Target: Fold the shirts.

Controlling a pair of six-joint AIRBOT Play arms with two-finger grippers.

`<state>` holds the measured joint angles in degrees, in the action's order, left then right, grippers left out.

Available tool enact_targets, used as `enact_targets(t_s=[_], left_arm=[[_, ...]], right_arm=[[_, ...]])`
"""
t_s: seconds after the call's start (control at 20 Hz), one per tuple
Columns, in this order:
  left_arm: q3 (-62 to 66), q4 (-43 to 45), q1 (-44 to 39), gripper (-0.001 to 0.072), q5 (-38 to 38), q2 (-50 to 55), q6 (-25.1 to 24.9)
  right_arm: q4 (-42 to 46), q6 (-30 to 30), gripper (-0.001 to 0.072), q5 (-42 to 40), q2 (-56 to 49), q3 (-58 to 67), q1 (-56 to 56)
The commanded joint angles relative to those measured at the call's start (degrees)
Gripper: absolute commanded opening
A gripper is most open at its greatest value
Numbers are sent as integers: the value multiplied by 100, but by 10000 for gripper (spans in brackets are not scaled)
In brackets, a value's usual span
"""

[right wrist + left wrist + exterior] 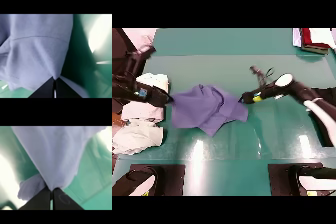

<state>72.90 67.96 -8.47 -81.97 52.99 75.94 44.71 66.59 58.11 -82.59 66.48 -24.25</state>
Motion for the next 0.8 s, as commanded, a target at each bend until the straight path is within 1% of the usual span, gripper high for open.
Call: enact_targets(t_s=[0.0,0.05,0.15,0.3,0.4,0.55,0.65,0.75], left_arm=[[1126,518,7,23,-179,-68,214],[1580,490,4,23,-310,-68,234],[2428,332,4,23,-568,-68,374],[3403,-50,4,23,-1084,-68,538],[3882,-321,4,23,-1285,-68,693],[4649,-503,4,23,-1480,-68,925],[5056,-575,4,23,-1473,-68,1003],[5355,-774,4,23,-1451,-68,1226]], right_arm=[[1158,439,14,752,1147,728,673],[1403,527,14,933,1517,1117,903],[1550,544,14,1095,2059,1910,1261],[1541,570,13,1132,2669,2896,1622],[1543,697,13,1239,2983,3357,1814],[1547,752,13,1661,3289,4041,2142],[1547,754,13,1864,3379,4511,2452],[1545,754,13,2013,3353,5064,2833]])
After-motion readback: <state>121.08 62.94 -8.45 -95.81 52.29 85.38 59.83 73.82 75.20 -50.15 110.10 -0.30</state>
